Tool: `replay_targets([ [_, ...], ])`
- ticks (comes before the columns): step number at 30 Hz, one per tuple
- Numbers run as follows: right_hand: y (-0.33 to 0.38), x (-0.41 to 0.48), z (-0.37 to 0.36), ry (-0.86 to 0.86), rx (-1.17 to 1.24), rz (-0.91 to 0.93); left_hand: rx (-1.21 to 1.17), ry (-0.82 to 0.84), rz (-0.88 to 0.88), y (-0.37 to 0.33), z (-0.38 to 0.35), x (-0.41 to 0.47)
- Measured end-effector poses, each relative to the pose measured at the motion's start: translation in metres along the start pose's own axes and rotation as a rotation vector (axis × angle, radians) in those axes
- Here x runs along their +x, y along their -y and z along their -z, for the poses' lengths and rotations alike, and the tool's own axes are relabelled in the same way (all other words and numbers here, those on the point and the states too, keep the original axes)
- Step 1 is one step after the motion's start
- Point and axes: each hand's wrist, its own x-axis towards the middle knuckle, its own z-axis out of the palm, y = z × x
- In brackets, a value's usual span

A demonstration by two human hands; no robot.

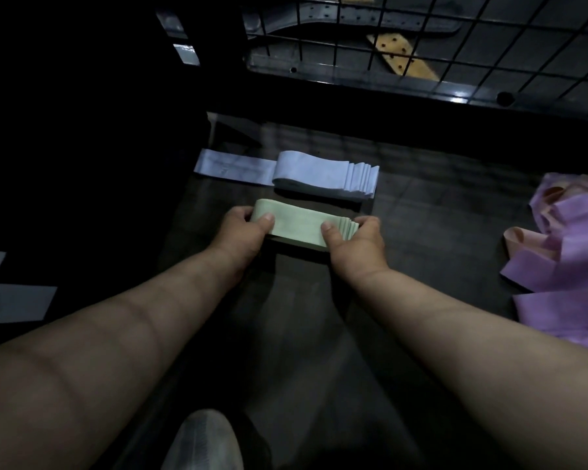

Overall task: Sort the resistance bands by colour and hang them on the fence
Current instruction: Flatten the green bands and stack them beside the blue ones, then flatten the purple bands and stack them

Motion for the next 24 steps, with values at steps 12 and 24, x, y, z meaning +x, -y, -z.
replay_targets([
  [12,0.002,0.002,-0.005,-0.024,0.037,-0.081,0.24,-0.159,-0.032,-0.005,-0.01,-0.005],
  [24,0.006,-0.01,-0.001,-0.01,0.081,-0.076,0.554,-0.274,-0.124,-0.012,-0.022,-0.02],
])
